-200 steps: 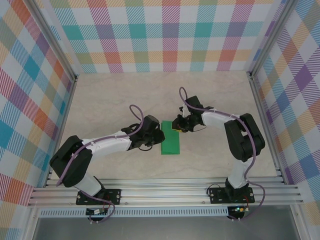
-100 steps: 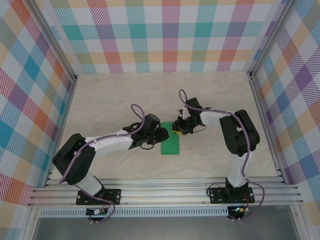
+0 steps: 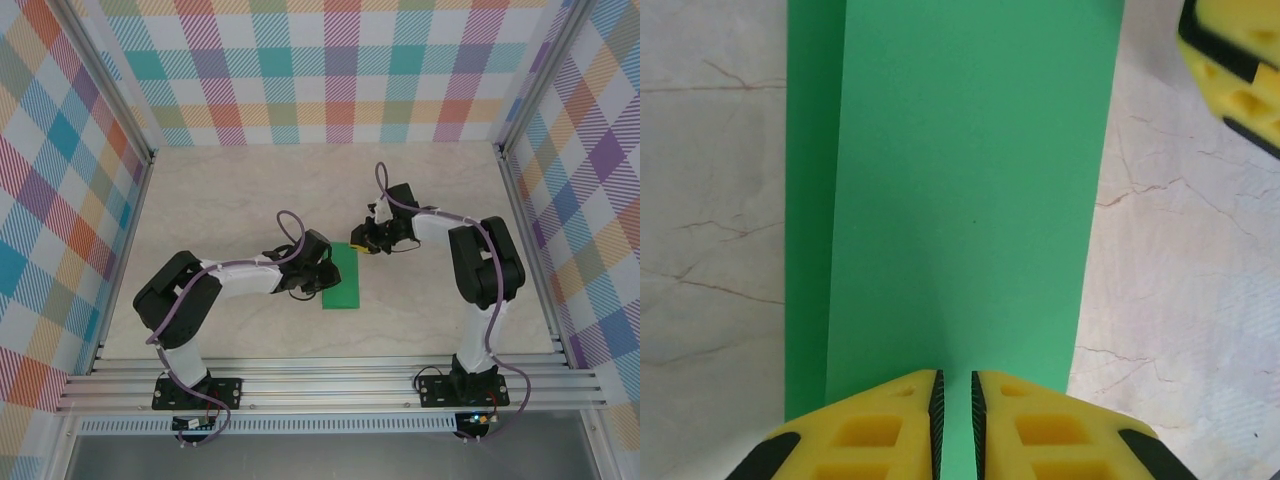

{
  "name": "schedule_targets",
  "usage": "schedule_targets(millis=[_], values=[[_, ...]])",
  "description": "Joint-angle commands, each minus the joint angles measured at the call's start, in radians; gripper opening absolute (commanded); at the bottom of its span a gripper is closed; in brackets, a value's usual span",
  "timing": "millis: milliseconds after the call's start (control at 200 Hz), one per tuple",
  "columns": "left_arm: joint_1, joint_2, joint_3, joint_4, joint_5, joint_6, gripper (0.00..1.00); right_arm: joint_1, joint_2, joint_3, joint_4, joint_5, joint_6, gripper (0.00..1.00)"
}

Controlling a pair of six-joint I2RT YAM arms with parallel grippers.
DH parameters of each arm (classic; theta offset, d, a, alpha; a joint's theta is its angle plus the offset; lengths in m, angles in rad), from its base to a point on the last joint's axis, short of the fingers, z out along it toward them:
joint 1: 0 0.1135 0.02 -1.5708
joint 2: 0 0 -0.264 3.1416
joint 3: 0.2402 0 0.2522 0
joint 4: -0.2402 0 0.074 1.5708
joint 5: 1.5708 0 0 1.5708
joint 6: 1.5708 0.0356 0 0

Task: Fold a paper plane with a square sheet of paper (pick it up from the middle)
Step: Hold the square sheet of paper at the center of the table.

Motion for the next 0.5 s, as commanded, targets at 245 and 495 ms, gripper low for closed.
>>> schedule_targets(millis=[245,495], values=[[0.000,0.040,0.002,-0.056,-0.022,0.010,0.17,-0.003,0.112,0.063,-0.021,-0.003,-0.063,0.18],[-0.011,0.074,0.030,-0.122,-0.059,0.027,0.14,-0.005,0.091,0.097,-0.084,-0.016,-0.110,0.19]])
